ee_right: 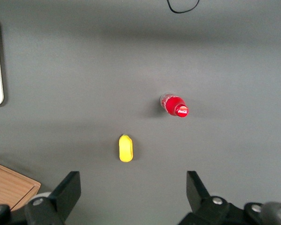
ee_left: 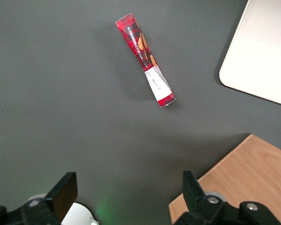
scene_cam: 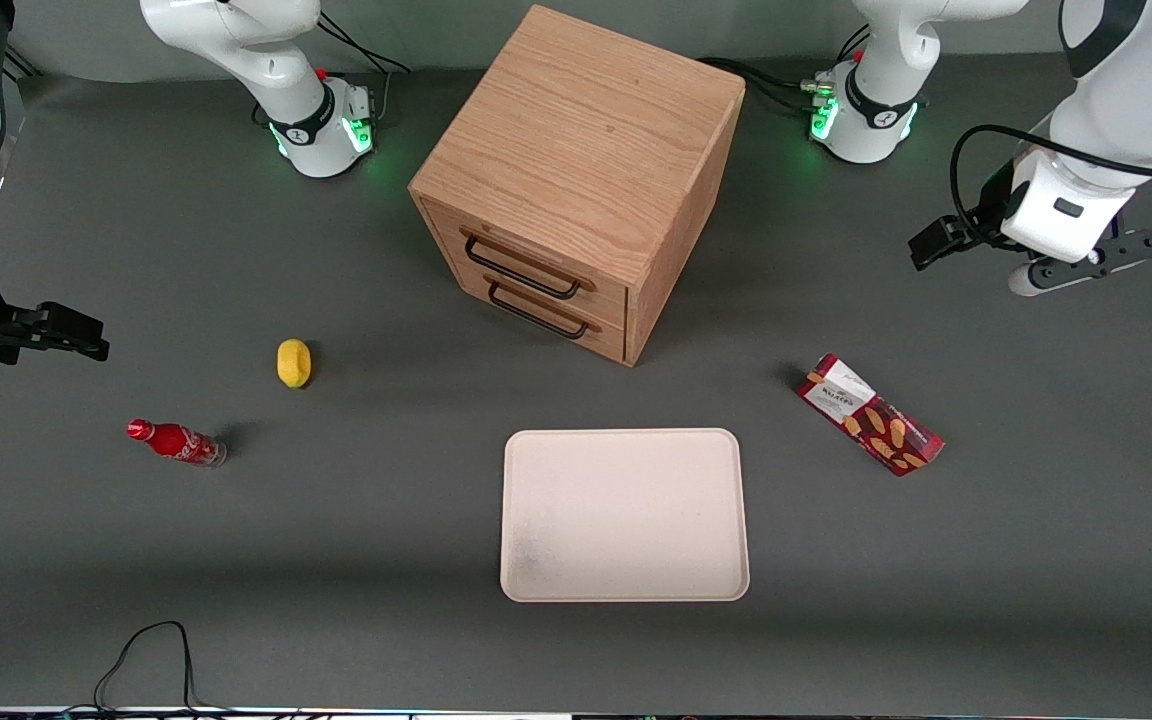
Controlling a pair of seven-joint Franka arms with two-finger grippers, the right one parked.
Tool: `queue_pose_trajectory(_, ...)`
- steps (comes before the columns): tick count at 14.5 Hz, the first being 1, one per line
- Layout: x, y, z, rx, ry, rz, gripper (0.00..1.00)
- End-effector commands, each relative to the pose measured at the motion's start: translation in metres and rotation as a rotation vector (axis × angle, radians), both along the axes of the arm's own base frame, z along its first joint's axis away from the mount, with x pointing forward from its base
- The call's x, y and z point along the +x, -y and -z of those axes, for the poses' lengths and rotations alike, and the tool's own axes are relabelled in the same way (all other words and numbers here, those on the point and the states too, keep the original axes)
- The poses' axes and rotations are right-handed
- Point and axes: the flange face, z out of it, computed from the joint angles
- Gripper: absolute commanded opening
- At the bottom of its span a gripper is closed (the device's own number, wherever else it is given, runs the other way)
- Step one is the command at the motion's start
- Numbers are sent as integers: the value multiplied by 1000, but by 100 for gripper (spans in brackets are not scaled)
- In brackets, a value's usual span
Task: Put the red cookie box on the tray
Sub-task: 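Move the left gripper toward the red plaid shortbread box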
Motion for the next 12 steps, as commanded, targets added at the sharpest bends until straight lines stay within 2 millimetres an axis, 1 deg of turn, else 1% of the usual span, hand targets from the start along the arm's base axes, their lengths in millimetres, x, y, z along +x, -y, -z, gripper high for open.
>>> queue_pose_trajectory(1, -2, -6, -3, -29, 35, -218, 100)
queue_pose_trajectory(5, 2, -7, -2, 1, 46, -555, 100)
queue_pose_trajectory(6, 3, -8, -2, 14, 57, -613, 100)
queue_pose_trajectory(7, 4, -10, 3, 19, 59, -633, 100)
queue_pose_trajectory(8, 5, -14, 11, 17, 64, -642, 100)
queue_pose_trajectory(9, 7, -19, 28, 13, 76, -655, 100)
queue_pose_trajectory(12, 17, -20, 87, 5, 92, -667, 100)
